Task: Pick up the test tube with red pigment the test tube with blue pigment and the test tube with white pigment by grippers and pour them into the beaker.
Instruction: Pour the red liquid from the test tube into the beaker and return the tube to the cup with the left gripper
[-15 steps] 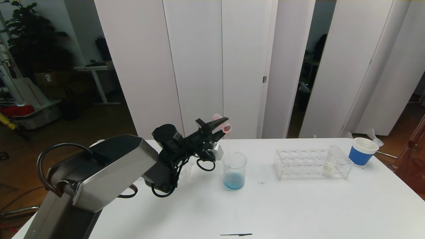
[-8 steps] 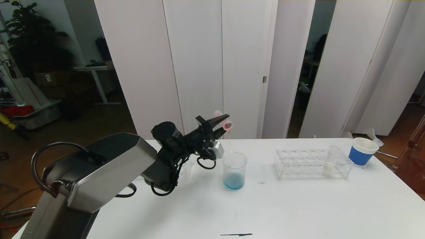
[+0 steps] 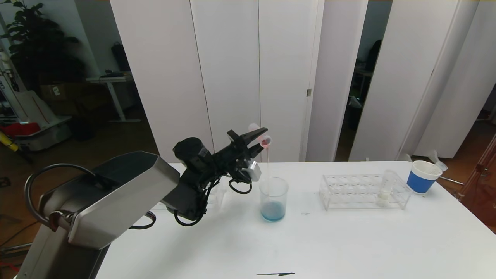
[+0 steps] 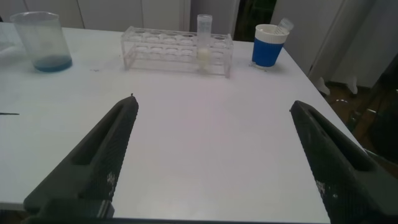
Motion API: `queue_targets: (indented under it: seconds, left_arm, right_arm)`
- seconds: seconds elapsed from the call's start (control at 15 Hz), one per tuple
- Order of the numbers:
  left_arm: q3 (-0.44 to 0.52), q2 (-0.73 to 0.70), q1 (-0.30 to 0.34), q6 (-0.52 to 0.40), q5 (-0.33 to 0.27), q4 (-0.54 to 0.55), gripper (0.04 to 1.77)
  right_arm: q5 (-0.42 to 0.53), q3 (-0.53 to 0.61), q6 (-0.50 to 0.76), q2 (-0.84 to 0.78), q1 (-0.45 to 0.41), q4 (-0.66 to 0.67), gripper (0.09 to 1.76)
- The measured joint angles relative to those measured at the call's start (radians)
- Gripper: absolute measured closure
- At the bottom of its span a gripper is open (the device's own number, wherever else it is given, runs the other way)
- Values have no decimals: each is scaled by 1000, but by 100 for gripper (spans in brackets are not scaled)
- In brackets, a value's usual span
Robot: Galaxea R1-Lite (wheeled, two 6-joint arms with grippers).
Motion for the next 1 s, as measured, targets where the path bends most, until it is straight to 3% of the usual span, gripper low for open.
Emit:
queue_targets:
  seconds: [1.0]
  left_arm:
    - [-2, -18, -2, 7, 0, 0, 123]
  right_arm:
    - [0, 0, 0, 0, 0, 0, 10]
